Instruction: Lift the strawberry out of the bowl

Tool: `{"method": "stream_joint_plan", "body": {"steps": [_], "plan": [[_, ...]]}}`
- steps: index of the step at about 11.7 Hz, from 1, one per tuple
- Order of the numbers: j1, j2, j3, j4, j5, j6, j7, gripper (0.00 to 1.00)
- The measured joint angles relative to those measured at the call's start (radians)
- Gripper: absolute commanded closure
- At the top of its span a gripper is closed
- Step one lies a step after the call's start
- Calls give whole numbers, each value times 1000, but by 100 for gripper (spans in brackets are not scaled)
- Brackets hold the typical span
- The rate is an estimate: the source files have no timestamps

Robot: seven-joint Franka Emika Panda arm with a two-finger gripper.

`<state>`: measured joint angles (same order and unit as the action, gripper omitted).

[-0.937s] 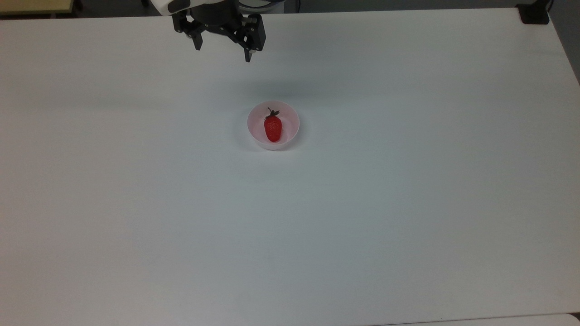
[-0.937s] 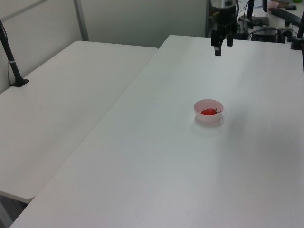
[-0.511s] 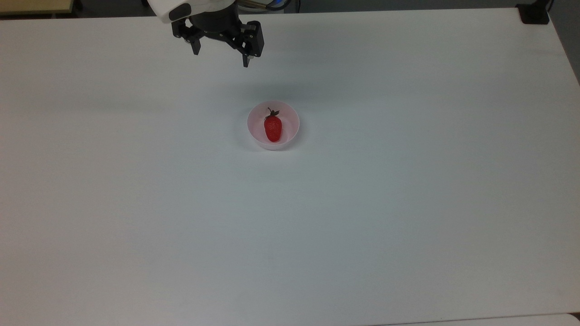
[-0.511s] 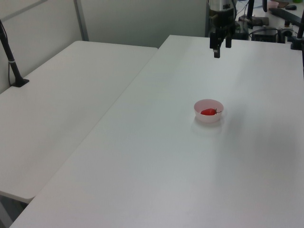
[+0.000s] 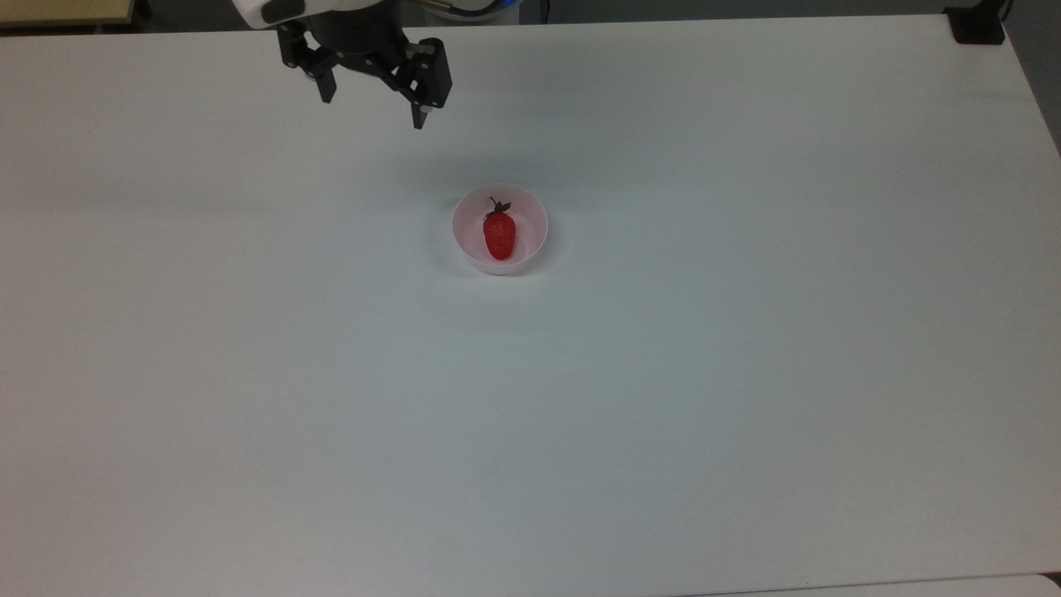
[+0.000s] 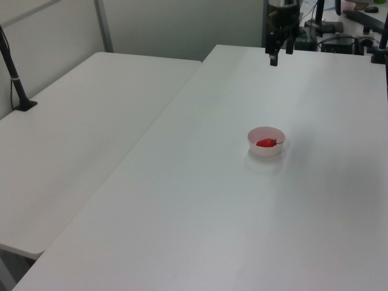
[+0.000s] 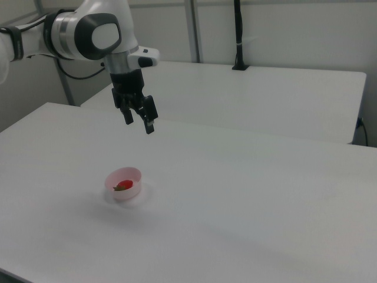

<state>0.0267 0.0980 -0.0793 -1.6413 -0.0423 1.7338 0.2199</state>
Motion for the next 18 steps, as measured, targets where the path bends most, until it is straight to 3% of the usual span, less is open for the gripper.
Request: {"method": "stream_joint_plan", "body": {"steps": [16,18], "plan": [[3,33,3,7,0,23,0,0],[11,41,10,4,0,1,-57,0]]}}
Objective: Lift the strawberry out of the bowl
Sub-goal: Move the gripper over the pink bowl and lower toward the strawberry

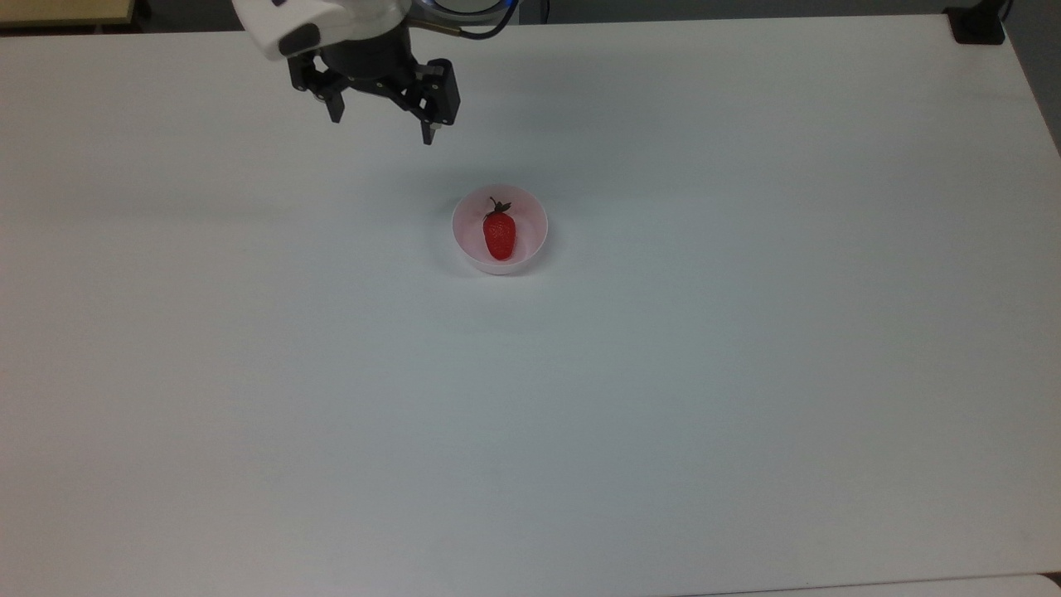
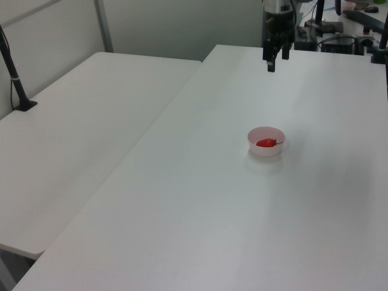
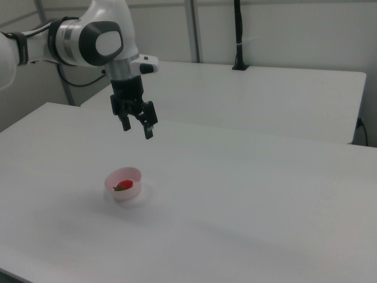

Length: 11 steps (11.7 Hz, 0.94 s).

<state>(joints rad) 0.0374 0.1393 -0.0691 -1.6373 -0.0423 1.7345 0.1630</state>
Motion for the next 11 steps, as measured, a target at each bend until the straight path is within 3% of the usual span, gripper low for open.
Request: {"method": "stream_joint_plan", "body": {"steps": [7,11], "plan": [[90,129,5,-7,-9,-11,-41,3],[160,205,6,-43,-24,71,-42,12]]}}
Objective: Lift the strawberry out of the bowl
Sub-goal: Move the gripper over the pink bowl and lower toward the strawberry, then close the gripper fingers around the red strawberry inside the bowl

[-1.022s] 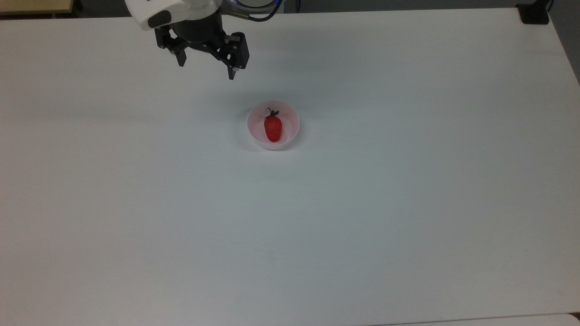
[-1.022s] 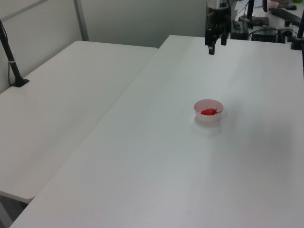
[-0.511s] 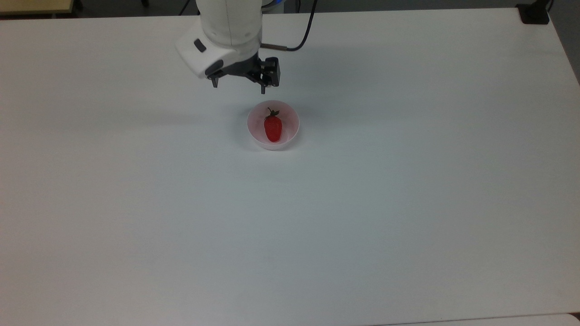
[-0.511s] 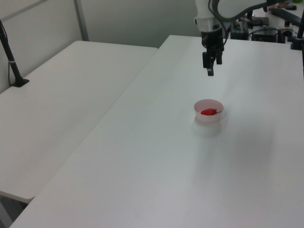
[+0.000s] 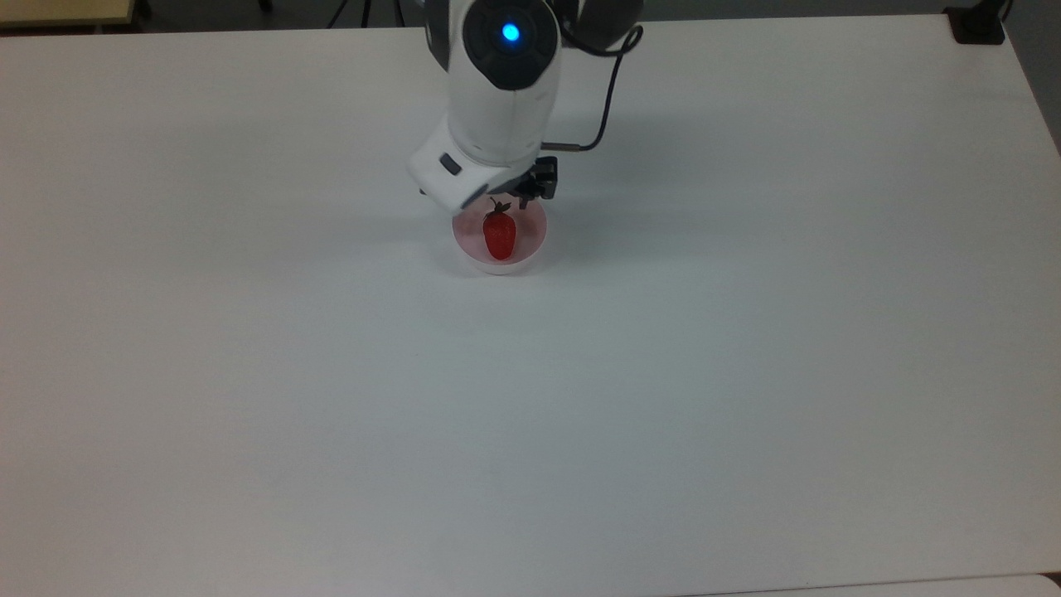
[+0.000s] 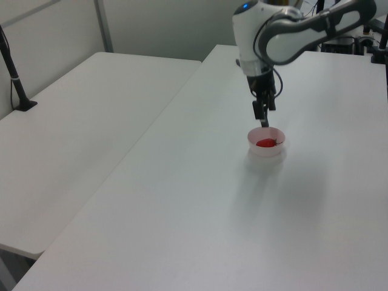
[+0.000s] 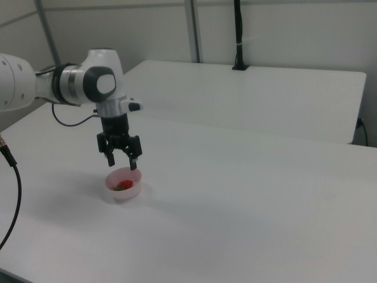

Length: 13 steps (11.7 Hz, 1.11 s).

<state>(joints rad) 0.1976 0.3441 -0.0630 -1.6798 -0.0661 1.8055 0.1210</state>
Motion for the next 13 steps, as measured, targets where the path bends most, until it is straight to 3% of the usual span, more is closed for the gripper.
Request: {"method": "stream_joint_plan", "body": {"steps": [8,11,13], "plan": [[44,76,0,-61,-52,104,0,23],[44,98,0,-66,-68,122,0,38],[45,99,0,-65,-68,123,0,41]]}}
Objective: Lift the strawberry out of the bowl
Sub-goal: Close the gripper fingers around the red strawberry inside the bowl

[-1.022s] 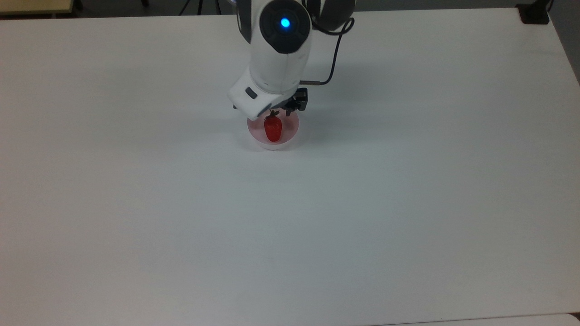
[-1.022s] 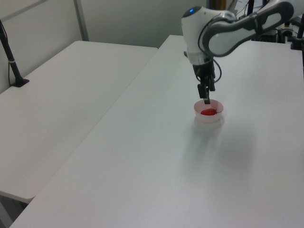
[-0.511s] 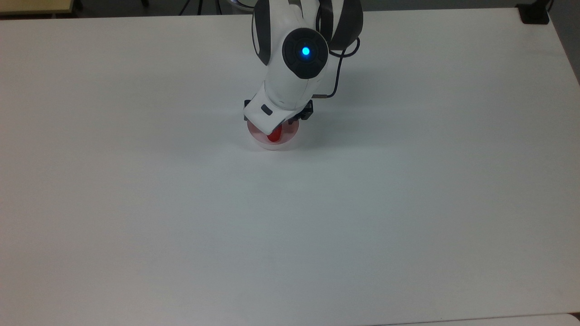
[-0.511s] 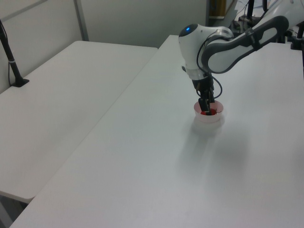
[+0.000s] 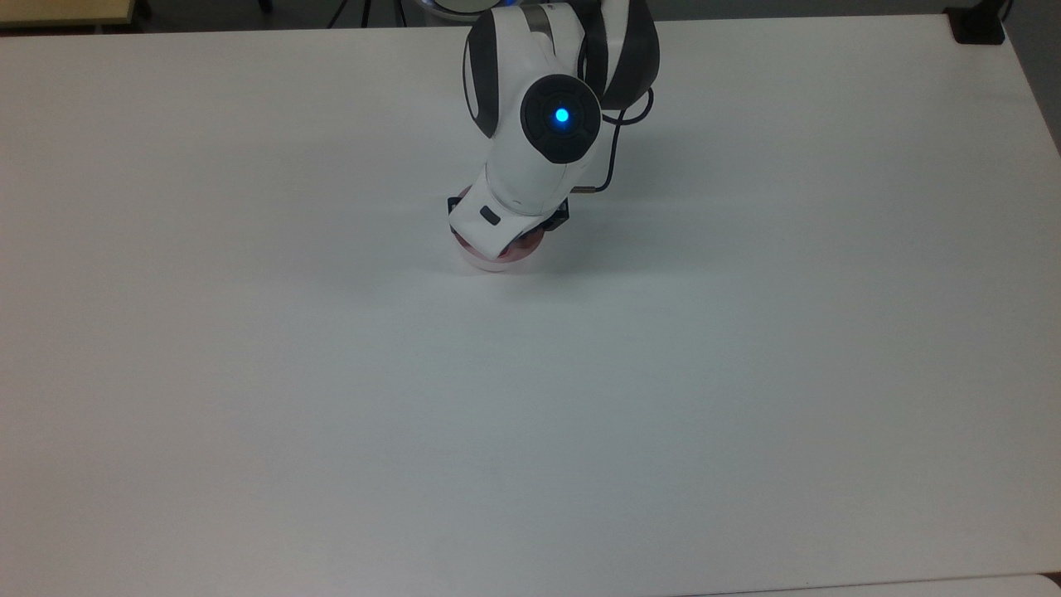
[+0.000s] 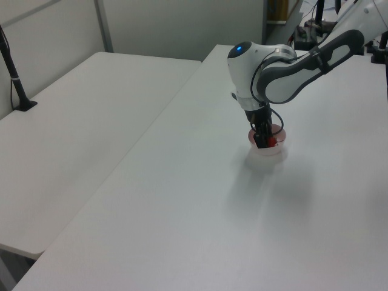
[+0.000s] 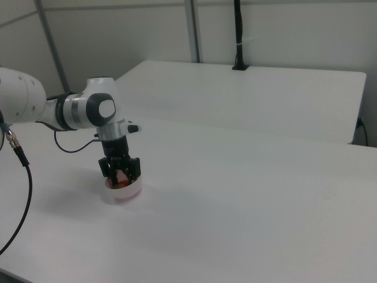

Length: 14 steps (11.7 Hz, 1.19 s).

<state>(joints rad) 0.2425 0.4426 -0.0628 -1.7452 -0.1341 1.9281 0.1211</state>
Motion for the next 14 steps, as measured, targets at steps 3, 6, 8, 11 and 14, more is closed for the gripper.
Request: {"method": "stream_joint_plan", "body": {"steps": [3,6,8,11,14], "plan": [[1,0,0,1,0,0,0,41],[0,0,0,2,0,0,0,41],[-2,-4,-2,6,0,0,0,41],[-3,-24,-5,9,0,0,0,41],[-4,-43,-6,10,0,-6,0,40]]}}
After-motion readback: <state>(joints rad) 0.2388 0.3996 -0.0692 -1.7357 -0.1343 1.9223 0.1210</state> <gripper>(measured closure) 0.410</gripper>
